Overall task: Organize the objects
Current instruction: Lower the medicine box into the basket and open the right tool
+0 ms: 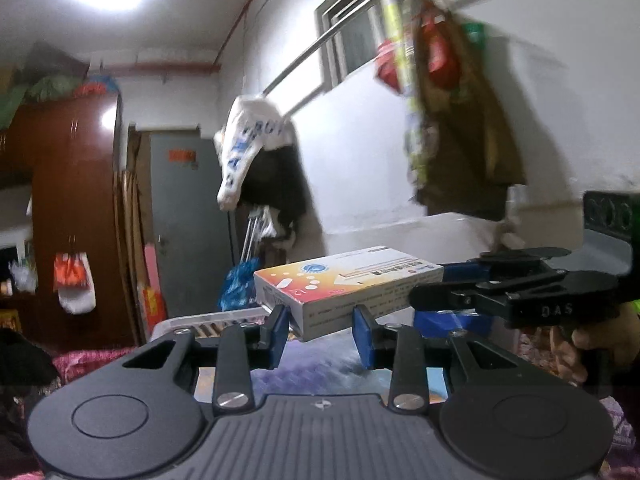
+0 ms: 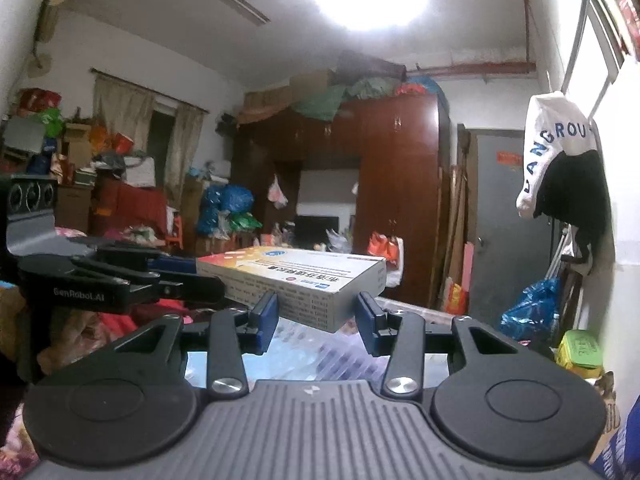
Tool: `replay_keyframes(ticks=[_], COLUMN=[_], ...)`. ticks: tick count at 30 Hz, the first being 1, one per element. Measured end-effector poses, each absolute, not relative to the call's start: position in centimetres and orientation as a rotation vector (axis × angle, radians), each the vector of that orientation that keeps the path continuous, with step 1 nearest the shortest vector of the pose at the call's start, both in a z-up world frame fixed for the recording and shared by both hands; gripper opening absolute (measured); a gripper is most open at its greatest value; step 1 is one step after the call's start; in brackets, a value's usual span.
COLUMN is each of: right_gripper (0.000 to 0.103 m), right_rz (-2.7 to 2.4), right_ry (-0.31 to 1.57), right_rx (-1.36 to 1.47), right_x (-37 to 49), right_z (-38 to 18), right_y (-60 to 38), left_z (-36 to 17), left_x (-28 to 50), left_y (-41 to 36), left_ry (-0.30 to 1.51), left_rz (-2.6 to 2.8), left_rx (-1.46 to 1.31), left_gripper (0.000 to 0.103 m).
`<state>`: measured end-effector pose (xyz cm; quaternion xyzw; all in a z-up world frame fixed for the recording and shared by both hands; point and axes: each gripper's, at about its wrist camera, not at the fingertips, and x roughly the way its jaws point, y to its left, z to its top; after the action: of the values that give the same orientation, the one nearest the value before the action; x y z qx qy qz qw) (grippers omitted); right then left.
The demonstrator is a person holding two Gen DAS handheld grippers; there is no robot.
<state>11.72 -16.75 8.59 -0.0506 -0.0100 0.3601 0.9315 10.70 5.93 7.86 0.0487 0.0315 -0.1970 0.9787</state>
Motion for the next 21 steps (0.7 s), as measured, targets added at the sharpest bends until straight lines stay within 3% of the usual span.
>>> replay_keyframes(ticks=[11,16,19,21], right_gripper=[0.044,0.043,0.044,0.056], right_rz=[0.664,0.62,0.596,0.548], right_ry=[0.308,0.404,0.419,0.386], right_rx=[-0.046,-0.047,-0.05,-0.092], right_x=[25.8,27.4,27.1,26.2], right_z=[8.2,7.3,6.8,6.9], right_y=[-13.2,-12.6,-12.2,-12.1], left_z=[8.2,7.4,7.4,7.7], left_x=[28.1,30.9,31.0,29.9], left_y=[8.9,8.9,8.4,7.9], left_ry=[0.449,0.495,0.483,0.45], left_rz=[-0.343,-0.276,-0.206,-0.187], left_rx=[-0.11,-0.165,-0.137,-0.094], left_gripper=[0.039,0.041,0.048,0.061])
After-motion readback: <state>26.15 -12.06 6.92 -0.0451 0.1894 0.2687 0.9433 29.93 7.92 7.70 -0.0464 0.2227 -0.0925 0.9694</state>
